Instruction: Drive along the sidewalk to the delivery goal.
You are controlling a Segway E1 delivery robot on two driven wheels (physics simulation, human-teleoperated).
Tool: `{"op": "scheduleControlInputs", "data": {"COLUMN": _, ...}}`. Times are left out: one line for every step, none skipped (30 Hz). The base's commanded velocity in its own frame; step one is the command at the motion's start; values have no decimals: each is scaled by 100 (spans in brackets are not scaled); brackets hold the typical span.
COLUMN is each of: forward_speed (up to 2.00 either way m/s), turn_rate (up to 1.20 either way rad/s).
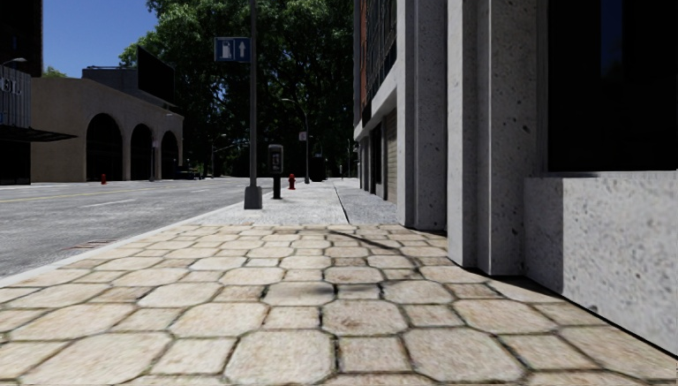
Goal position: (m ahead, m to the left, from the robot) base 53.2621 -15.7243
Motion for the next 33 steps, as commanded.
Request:
{"op": "scheduleControlInputs", "data": {"forward_speed": 200, "turn_rate": 0}}
{"op": "scheduleControlInputs", "data": {"forward_speed": 200, "turn_rate": 0}}
{"op": "scheduleControlInputs", "data": {"forward_speed": 200, "turn_rate": 0}}
{"op": "scheduleControlInputs", "data": {"forward_speed": 200, "turn_rate": 0}}
{"op": "scheduleControlInputs", "data": {"forward_speed": 200, "turn_rate": 0}}
{"op": "scheduleControlInputs", "data": {"forward_speed": 200, "turn_rate": 0}}
{"op": "scheduleControlInputs", "data": {"forward_speed": 200, "turn_rate": 0}}
{"op": "scheduleControlInputs", "data": {"forward_speed": 200, "turn_rate": 0}}
{"op": "scheduleControlInputs", "data": {"forward_speed": 200, "turn_rate": 0}}
{"op": "scheduleControlInputs", "data": {"forward_speed": 200, "turn_rate": 0}}
{"op": "scheduleControlInputs", "data": {"forward_speed": 200, "turn_rate": 0}}
{"op": "scheduleControlInputs", "data": {"forward_speed": 200, "turn_rate": 0}}
{"op": "scheduleControlInputs", "data": {"forward_speed": 200, "turn_rate": 0}}
{"op": "scheduleControlInputs", "data": {"forward_speed": 200, "turn_rate": 0}}
{"op": "scheduleControlInputs", "data": {"forward_speed": 200, "turn_rate": 0}}
{"op": "scheduleControlInputs", "data": {"forward_speed": 200, "turn_rate": 0}}
{"op": "scheduleControlInputs", "data": {"forward_speed": 200, "turn_rate": 0}}
{"op": "scheduleControlInputs", "data": {"forward_speed": 200, "turn_rate": 0}}
{"op": "scheduleControlInputs", "data": {"forward_speed": 200, "turn_rate": 0}}
{"op": "scheduleControlInputs", "data": {"forward_speed": 200, "turn_rate": 0}}
{"op": "scheduleControlInputs", "data": {"forward_speed": 200, "turn_rate": 0}}
{"op": "scheduleControlInputs", "data": {"forward_speed": 200, "turn_rate": 0}}
{"op": "scheduleControlInputs", "data": {"forward_speed": 200, "turn_rate": 0}}
{"op": "scheduleControlInputs", "data": {"forward_speed": 200, "turn_rate": 0}}
{"op": "scheduleControlInputs", "data": {"forward_speed": 198, "turn_rate": 0}}
{"op": "scheduleControlInputs", "data": {"forward_speed": 200, "turn_rate": 0}}
{"op": "scheduleControlInputs", "data": {"forward_speed": 200, "turn_rate": 0}}
{"op": "scheduleControlInputs", "data": {"forward_speed": 200, "turn_rate": 0}}
{"op": "scheduleControlInputs", "data": {"forward_speed": 200, "turn_rate": 0}}
{"op": "scheduleControlInputs", "data": {"forward_speed": 200, "turn_rate": 0}}
{"op": "scheduleControlInputs", "data": {"forward_speed": 200, "turn_rate": 0}}
{"op": "scheduleControlInputs", "data": {"forward_speed": 200, "turn_rate": 0}}
{"op": "scheduleControlInputs", "data": {"forward_speed": 200, "turn_rate": 0}}
